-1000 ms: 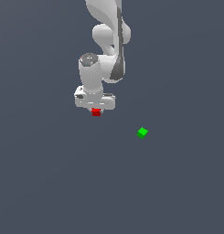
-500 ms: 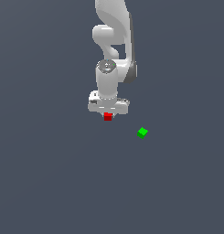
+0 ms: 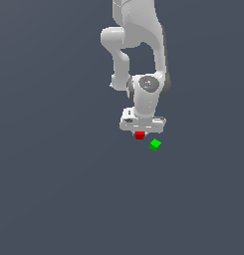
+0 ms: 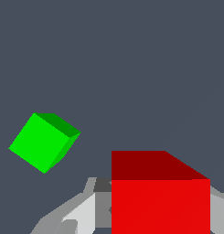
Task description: Stack the red cube on top of the green cube.
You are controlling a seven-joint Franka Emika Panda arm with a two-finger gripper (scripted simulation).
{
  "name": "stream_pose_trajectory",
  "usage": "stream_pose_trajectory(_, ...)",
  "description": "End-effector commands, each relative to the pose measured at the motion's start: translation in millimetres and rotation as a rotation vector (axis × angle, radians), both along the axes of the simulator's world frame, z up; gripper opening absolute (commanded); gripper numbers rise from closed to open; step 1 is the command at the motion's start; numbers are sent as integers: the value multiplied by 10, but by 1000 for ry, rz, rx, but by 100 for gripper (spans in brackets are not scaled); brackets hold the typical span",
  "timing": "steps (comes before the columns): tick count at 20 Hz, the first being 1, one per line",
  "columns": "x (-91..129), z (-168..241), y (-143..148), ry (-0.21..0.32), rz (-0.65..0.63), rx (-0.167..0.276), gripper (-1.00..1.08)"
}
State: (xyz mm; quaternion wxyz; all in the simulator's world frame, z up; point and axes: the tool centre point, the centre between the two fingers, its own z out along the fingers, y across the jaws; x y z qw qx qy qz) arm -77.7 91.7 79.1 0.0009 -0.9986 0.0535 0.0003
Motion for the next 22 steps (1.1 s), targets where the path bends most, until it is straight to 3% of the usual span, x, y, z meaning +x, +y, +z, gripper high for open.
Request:
stream_pose_trajectory(1,80,-50,242,-1,-2,0,-100)
stream_pose_trajectory(8,242,-147,690,-1,-2,-1,-100)
stream_pose_trajectory(16,306,-178,835,-1,-1,-2,-100)
stream_pose_trajectory(17,306,-178,835,-1,-1,-2,100)
stream_pose_trajectory(22,306,-178,835,-1,-1,-2,100)
